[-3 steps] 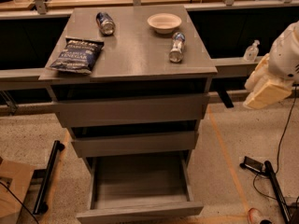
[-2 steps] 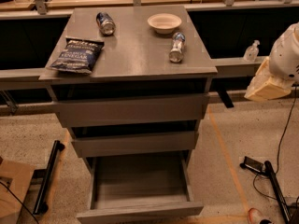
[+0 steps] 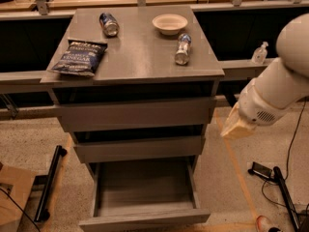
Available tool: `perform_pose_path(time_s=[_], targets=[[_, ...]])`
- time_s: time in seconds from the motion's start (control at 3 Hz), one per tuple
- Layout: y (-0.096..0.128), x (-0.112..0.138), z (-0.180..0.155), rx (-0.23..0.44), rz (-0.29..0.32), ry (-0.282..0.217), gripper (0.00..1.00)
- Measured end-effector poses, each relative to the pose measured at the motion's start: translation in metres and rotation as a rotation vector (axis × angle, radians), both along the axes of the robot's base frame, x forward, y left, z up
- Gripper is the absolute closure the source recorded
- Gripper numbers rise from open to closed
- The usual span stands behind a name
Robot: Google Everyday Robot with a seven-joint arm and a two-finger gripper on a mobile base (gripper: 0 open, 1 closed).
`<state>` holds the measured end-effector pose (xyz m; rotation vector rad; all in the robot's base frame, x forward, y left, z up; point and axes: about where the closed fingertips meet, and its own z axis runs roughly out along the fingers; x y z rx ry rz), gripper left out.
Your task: Close bottom drawer
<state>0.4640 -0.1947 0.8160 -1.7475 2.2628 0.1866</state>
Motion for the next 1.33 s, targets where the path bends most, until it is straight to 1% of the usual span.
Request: perform_pose_path(time_s=[0.33,0.67,1.0,1.33], targets=[[0.019,-0.010,-0.098,0.044,-0.010,0.084,1.00],[0.023,-0.011,-0.121,0.053,-0.016,0.083,1.00],[0.028,-0.011,-0.130,0.035,-0.009,0.102,1.00],[0.051,-0.012,-0.189,0.075,-0.004,0.170,1.00]])
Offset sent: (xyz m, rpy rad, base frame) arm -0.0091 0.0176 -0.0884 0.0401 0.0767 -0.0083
